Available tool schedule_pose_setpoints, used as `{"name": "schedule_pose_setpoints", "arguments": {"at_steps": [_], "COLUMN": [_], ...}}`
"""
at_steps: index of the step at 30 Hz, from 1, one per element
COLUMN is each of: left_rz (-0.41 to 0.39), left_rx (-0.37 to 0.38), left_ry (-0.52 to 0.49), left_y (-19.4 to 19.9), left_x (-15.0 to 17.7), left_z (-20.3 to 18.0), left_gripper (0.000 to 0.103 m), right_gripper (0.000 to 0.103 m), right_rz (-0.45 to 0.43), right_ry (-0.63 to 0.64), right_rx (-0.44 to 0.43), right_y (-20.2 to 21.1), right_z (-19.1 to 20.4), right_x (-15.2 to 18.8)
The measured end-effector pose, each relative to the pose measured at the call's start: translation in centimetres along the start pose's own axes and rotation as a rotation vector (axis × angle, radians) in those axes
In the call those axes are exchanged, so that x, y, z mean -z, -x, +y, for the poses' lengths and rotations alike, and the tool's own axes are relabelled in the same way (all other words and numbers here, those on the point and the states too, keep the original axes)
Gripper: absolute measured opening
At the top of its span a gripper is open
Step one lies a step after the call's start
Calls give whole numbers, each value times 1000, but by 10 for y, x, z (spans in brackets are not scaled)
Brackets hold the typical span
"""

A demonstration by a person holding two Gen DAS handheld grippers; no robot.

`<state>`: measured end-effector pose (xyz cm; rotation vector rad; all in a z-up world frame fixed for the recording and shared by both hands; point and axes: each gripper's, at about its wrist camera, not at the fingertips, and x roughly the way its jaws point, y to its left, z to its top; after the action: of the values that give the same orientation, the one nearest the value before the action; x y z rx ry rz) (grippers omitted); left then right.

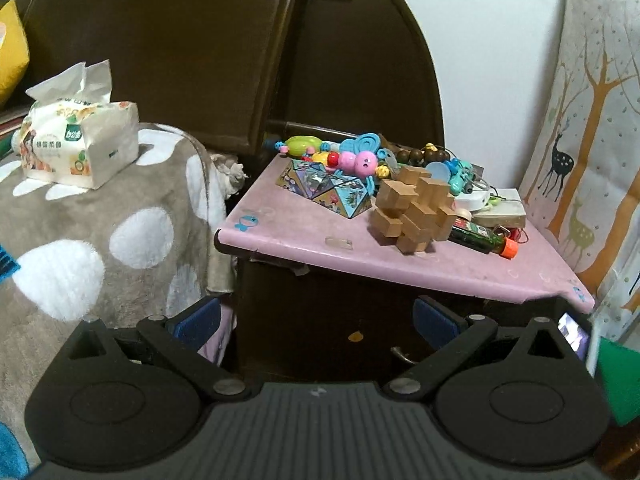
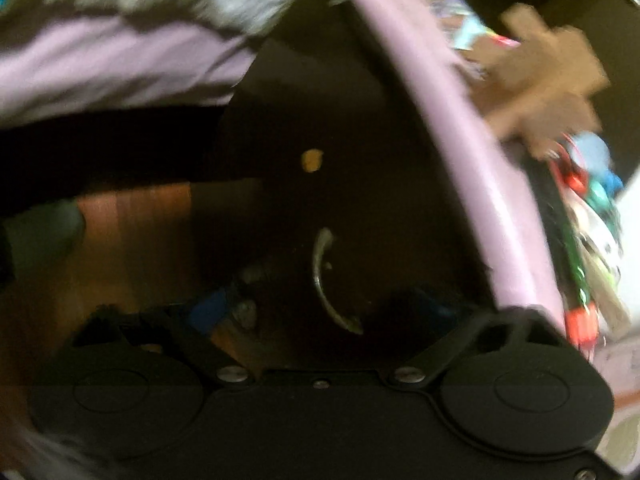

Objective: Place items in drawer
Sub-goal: 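Lower the right gripper to the drawer handle and grasp it, then pull the drawer open with the right gripper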

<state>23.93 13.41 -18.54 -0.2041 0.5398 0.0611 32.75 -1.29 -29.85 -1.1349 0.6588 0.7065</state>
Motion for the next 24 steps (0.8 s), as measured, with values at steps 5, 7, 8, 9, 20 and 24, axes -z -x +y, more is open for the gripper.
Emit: {"name": "schedule_pose_setpoints", "arguments": {"at_steps": [5,7,8,9,20,24], "left_rz": [1,2,2,2,-16,-30], "left_rx": [12,17,20,21,47,61], "left_ry": [26,21,19,17,26,31], "left_y": [0,0,0,0,6,10], "left_x": [0,0,0,0,-5,-7], "left_z": [5,4,4,3,3,3], "left_gripper": [103,103,103,103,103,103], "right_gripper": [31,30,31,32,35,35], "right_rz": [53,79,92,105,142,122], "right_ry": [37,109,148,186,238,264], "right_rx": [-2,12,20,28,-47,-57], "right_y": [-20,-28,-32,-36,-19,1], "right_z": [1,12,18,24,44,65], "right_x": [-8,-9,-10,-10,-13,-7]}}
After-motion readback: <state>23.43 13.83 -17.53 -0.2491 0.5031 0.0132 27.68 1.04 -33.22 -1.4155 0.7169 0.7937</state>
